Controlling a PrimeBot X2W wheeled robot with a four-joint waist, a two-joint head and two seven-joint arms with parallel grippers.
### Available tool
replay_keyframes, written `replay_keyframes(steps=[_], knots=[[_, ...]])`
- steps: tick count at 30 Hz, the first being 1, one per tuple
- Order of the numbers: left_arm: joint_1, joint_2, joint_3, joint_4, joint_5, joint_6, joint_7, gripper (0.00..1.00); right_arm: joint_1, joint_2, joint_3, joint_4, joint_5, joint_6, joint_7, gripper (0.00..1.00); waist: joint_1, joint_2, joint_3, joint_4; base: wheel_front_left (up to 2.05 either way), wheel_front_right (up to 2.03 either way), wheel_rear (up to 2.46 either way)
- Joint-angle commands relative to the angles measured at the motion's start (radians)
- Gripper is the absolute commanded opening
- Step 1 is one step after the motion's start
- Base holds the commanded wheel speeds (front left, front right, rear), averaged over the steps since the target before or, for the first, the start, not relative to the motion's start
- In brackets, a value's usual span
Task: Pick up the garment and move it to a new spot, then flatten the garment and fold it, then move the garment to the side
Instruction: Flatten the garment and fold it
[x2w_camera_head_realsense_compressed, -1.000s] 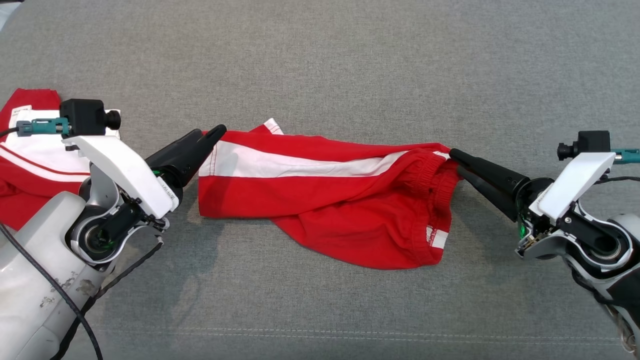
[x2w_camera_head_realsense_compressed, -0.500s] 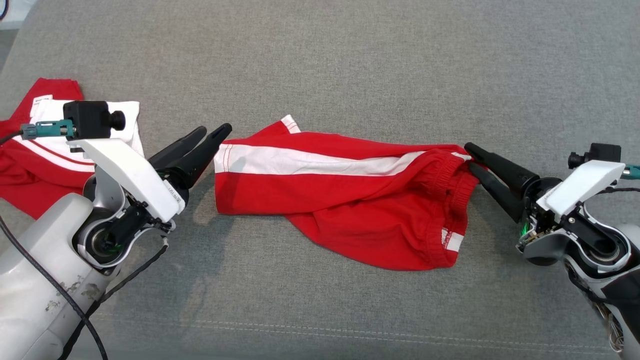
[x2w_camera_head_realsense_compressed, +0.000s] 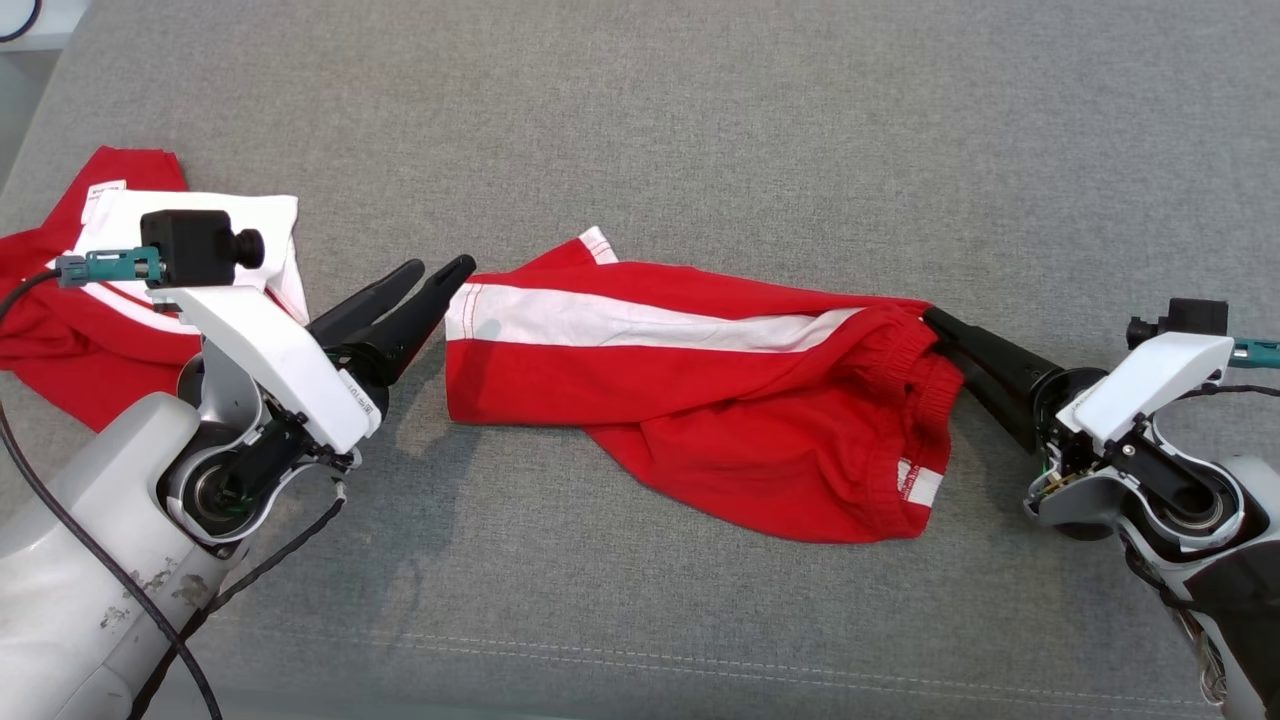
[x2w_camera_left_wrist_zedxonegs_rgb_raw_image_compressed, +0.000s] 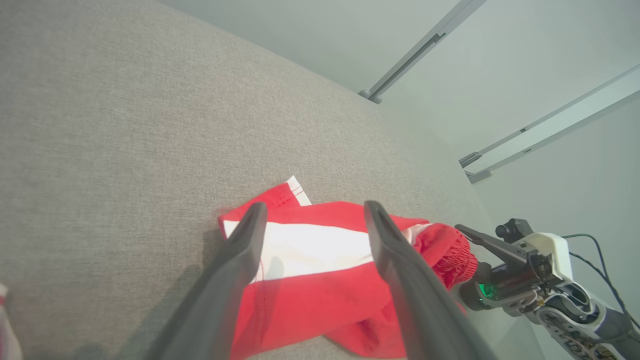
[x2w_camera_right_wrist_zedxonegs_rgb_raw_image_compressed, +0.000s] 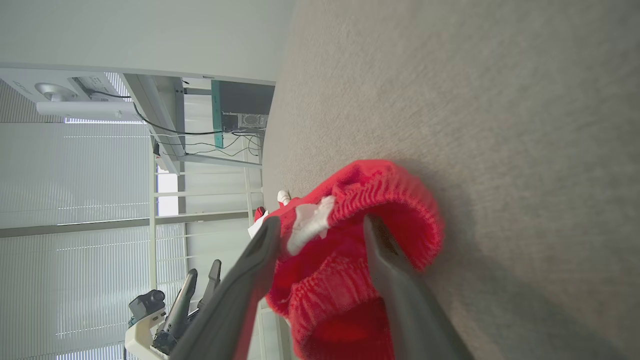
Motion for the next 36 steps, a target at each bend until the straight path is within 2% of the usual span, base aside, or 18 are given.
replay_keyframes(steps=[1,2,3,4,6,7,8,9,19,26,29,33,36], knots=[[-0.035,0.045,0.039,-0.017,-0.006,0.0,-0.017,1.0,0.002,0.002,-0.008,-0.015,-0.016,0.005,0.0,0.75,0.0,0.0,0.004,0.003,0.0,0.0,0.0],[-0.035,0.045,0.039,-0.017,-0.006,0.0,-0.017,1.0,0.002,0.002,-0.008,-0.015,-0.016,0.005,0.0,0.75,0.0,0.0,0.004,0.003,0.0,0.0,0.0],[-0.036,0.045,0.038,-0.019,-0.007,0.0,-0.019,1.0,-0.001,0.004,-0.01,-0.013,-0.023,0.005,-0.001,0.66,0.0,0.0,0.006,0.005,0.0,0.0,0.0],[-0.037,0.046,0.037,-0.019,-0.007,0.0,-0.021,1.0,-0.004,0.005,-0.014,-0.013,-0.031,0.005,-0.007,0.49,0.0,0.0,0.008,0.007,0.0,0.0,0.0],[-0.038,0.048,0.035,-0.02,-0.008,0.0,-0.026,1.0,-0.007,0.008,-0.021,-0.013,-0.043,0.005,-0.013,0.43,0.0,0.0,0.011,0.009,0.0,0.0,0.0],[-0.038,0.049,0.033,-0.02,-0.008,0.0,-0.029,1.0,-0.009,0.009,-0.026,-0.015,-0.049,0.005,-0.016,0.35,0.0,0.0,0.011,0.01,0.0,0.0,0.0],[-0.038,0.049,0.032,-0.019,-0.009,0.0,-0.031,1.0,-0.01,0.009,-0.029,-0.019,-0.057,0.005,-0.02,0.13,0.0,0.0,0.011,0.01,0.0,0.0,0.0],[-0.038,0.05,0.031,-0.019,-0.011,0.0,-0.033,1.0,-0.01,0.01,-0.033,-0.023,-0.062,0.005,-0.023,0.0,0.0,0.0,0.011,0.01,0.0,0.0,0.0],[-0.029,0.074,0.034,-0.01,-0.029,0.0,-0.059,1.0,0.012,-0.006,-0.079,-0.108,-0.083,0.005,-0.002,0.0,0.0,0.0,-0.013,-0.01,0.0,0.0,0.0],[-0.025,0.129,0.071,-0.015,-0.07,0.0,-0.049,1.0,0.064,-0.042,-0.103,-0.17,-0.026,0.005,0.112,0.0,0.0,0.0,-0.034,-0.028,0.0,0.0,0.0],[-0.015,0.145,0.084,-0.016,-0.095,0.0,-0.029,1.0,0.095,-0.071,-0.106,-0.18,0.002,0.005,0.168,0.0,0.0,0.0,-0.041,-0.037,0.0,0.0,0.0],[0.021,0.147,0.106,-0.046,-0.174,0.0,0.048,1.0,0.135,-0.108,-0.094,-0.184,0.013,0.005,0.221,0.0,0.0,0.0,-0.047,-0.056,0.0,0.0,0.0],[0.042,0.15,0.141,-0.075,-0.223,0.0,0.088,1.0,0.145,-0.134,-0.062,-0.194,-0.018,0.005,0.248,0.0,0.0,0.0,-0.04,-0.071,0.0,0.0,0.0]])
